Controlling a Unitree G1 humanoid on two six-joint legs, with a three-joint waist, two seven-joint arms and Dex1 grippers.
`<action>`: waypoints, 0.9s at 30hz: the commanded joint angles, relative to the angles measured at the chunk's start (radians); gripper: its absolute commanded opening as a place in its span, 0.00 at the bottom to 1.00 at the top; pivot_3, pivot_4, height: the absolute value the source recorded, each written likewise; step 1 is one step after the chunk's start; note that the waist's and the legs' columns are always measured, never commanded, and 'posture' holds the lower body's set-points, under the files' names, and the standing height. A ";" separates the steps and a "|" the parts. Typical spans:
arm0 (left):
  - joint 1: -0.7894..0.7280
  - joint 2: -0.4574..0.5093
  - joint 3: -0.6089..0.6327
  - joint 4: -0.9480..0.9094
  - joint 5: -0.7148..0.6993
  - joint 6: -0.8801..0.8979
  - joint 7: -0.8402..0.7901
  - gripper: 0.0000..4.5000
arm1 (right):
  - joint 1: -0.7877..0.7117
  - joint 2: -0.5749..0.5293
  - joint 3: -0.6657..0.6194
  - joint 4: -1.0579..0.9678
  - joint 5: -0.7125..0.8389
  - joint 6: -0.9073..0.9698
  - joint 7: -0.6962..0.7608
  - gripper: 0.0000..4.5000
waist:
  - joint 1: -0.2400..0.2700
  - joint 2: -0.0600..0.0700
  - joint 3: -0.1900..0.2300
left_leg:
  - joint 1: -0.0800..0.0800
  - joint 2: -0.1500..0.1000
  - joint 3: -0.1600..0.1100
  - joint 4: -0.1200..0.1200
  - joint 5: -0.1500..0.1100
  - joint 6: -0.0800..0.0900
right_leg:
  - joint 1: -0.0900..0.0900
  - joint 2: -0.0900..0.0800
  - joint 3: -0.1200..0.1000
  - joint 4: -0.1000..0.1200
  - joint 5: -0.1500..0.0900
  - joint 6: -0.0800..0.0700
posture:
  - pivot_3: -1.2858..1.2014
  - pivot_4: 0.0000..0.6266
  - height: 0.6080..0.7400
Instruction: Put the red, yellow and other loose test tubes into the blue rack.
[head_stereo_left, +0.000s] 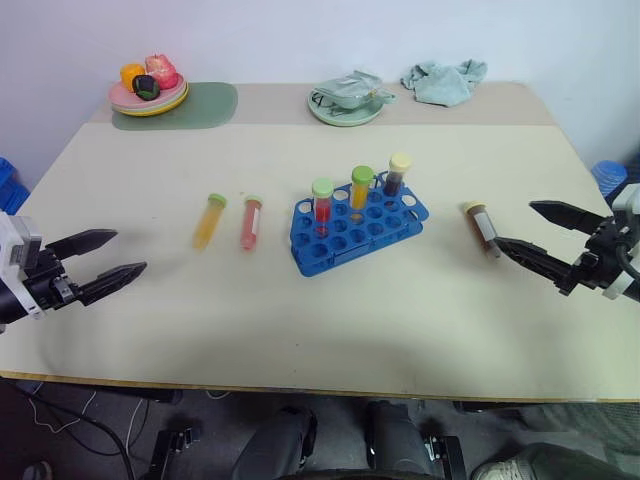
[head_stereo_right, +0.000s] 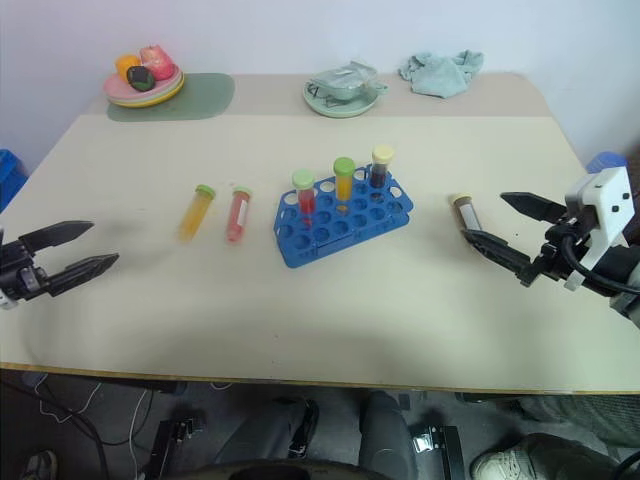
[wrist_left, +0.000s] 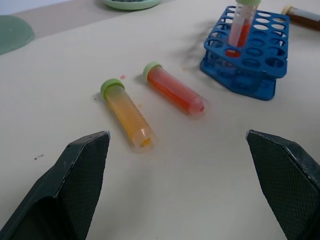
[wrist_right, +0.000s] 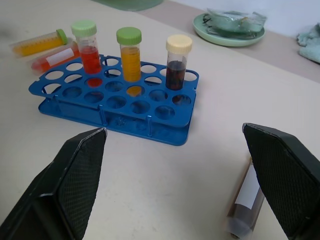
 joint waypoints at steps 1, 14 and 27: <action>0.008 0.004 0.029 -0.021 -0.007 -0.008 -0.010 0.99 | 0.000 -0.013 -0.020 -0.010 0.000 -0.014 0.007 0.99 | 0.000 0.000 0.000 | 0.000 0.000 0.000 0.000 0.000 0.000 | 0.000 0.000 0.000 0.000 0.000 0.000 | 0.52 0.24 1.00; -0.005 -0.002 0.015 -0.018 -0.005 -0.008 -0.004 0.99 | 0.019 -0.010 -0.027 -0.006 -0.015 -0.025 0.012 0.99 | 0.000 0.000 0.000 | 0.000 0.000 0.000 0.000 0.000 0.000 | 0.000 0.000 0.000 0.000 0.000 0.000 | 0.52 0.24 1.00; -0.039 -0.045 -0.058 -0.196 -0.058 0.044 0.009 0.99 | -0.030 -0.048 0.028 0.022 -0.046 0.057 -0.049 0.99 | 0.000 0.000 0.000 | 0.000 0.000 0.000 0.001 0.000 0.000 | 0.000 0.000 0.000 0.000 0.000 0.000 | 0.52 0.24 1.00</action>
